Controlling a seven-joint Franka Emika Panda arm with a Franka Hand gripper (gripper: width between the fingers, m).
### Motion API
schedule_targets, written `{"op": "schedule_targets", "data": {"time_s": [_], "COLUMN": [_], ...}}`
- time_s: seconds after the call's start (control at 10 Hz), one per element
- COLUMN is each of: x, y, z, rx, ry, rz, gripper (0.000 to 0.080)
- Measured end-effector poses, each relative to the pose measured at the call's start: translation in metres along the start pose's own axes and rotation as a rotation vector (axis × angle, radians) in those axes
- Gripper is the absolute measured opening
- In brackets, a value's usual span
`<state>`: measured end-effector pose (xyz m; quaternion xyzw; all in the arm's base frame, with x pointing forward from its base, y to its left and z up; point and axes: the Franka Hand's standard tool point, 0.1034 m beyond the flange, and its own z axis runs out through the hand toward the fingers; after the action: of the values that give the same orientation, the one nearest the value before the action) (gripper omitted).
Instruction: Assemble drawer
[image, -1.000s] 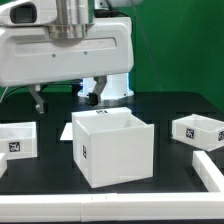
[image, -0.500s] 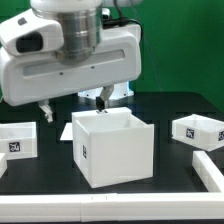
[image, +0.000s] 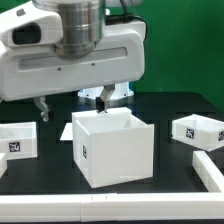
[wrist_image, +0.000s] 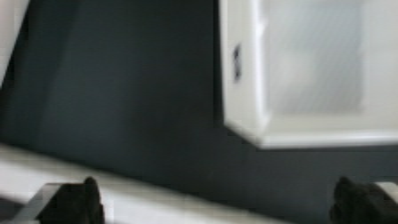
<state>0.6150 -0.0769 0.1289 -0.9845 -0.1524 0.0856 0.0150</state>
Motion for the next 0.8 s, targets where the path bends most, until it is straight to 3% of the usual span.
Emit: {"op": "schedule_targets", "data": {"time_s": [0.3, 0.5, 0.6, 0.7, 0.8], "x": [-0.011, -0.010, -0.013, -0.018, -0.031], "y": [0.007, 0.020, 0.023, 0.026, 0.022], "z": [0.009, 0.010, 0.012, 0.014, 0.024], "rx": [-0.038, -0.097, -0.114, -0.172, -0.208], "ry": [0.232, 0.355, 0.378, 0.453, 0.495], "rz": [-0.007, -0.018, -0.019, -0.027, -0.005], "gripper": [0.0649, 0.0649, 0.0649, 0.0649, 0.0649]}}
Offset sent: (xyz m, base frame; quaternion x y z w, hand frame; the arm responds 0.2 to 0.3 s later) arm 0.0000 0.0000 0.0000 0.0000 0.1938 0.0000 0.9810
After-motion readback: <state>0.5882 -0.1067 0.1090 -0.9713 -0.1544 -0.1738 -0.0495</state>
